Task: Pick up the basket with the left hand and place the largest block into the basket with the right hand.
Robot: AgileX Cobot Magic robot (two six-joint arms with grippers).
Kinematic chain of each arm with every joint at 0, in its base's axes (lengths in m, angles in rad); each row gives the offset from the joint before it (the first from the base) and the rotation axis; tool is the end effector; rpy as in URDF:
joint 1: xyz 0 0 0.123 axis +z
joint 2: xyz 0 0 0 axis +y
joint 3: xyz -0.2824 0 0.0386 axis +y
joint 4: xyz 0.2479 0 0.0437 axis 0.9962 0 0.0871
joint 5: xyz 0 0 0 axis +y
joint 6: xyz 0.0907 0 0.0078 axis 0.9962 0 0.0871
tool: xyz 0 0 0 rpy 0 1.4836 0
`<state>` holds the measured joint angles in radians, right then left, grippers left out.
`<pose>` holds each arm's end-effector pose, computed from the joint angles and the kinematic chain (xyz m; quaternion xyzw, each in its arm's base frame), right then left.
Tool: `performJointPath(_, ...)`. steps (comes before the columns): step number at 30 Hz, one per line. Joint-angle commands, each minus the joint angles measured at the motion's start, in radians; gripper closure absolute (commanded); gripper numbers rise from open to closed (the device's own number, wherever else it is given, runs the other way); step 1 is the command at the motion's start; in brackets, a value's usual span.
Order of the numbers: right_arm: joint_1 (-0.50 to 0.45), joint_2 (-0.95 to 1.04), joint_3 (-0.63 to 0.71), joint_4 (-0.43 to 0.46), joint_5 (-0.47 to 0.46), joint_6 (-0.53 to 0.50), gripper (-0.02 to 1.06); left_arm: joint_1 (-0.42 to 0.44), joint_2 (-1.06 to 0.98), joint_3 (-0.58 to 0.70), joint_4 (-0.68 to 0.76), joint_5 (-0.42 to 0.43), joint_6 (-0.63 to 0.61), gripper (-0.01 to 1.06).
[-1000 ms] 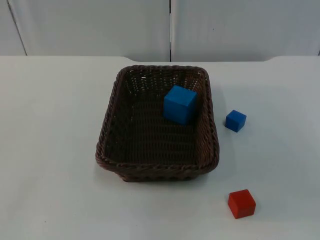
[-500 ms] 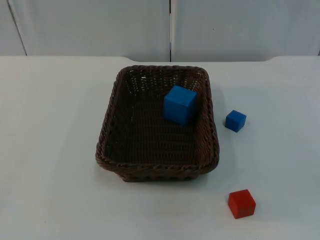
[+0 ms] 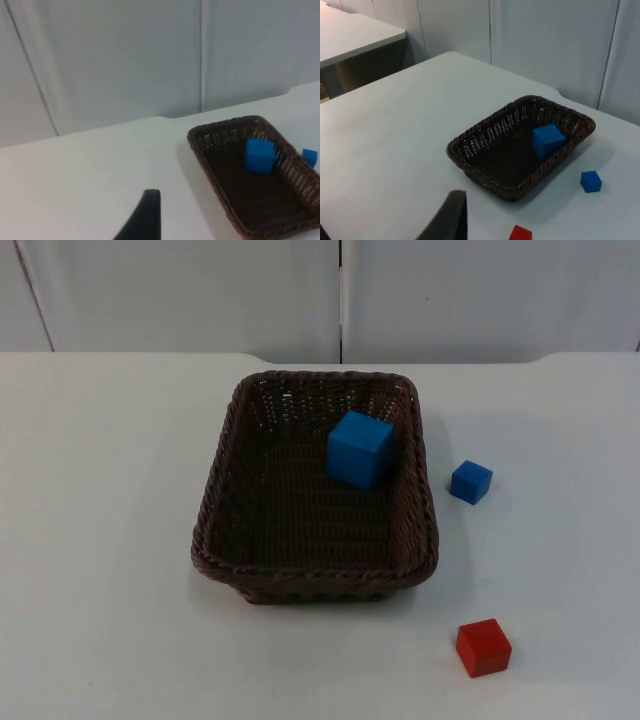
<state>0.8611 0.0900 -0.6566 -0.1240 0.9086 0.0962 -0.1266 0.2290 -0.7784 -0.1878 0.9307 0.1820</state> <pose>0.0039 -0.0091 0.3341 -0.2950 0.7325 0.2261 0.5703 0.0069 -0.0146 0.3659 0.1227 0.7901 -0.0773 0.5956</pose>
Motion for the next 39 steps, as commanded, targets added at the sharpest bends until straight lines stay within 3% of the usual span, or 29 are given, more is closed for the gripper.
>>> performJointPath(1,0.000,-0.021,0.002,-0.002,0.022,0.003,0.00,-0.003,-0.028,0.005,0.033,0.027,-0.031,0.11)
performJointPath(7,0.000,-0.055,0.002,-0.002,0.073,0.003,0.00,-0.003,-0.064,0.061,0.030,0.090,-0.040,0.11)
performJointPath(17,0.000,-0.090,0.006,-0.004,0.181,0.001,0.00,-0.003,-0.229,0.213,0.048,0.074,-0.061,0.11)
performJointPath(24,0.000,-0.090,0.066,0.005,0.171,0.001,0.00,-0.003,-0.229,0.253,0.043,0.081,-0.068,0.11)
performJointPath(28,0.000,-0.090,0.138,0.055,0.169,-0.002,0.00,-0.003,-0.229,0.258,0.046,0.083,-0.072,0.11)
performJointPath(34,0.000,-0.090,0.141,0.057,0.172,0.000,0.00,-0.003,-0.229,0.258,0.048,0.087,-0.075,0.11)
performJointPath(39,0.000,-0.090,0.141,0.057,0.172,0.000,0.00,-0.003,-0.229,0.286,0.070,0.146,-0.088,0.11)
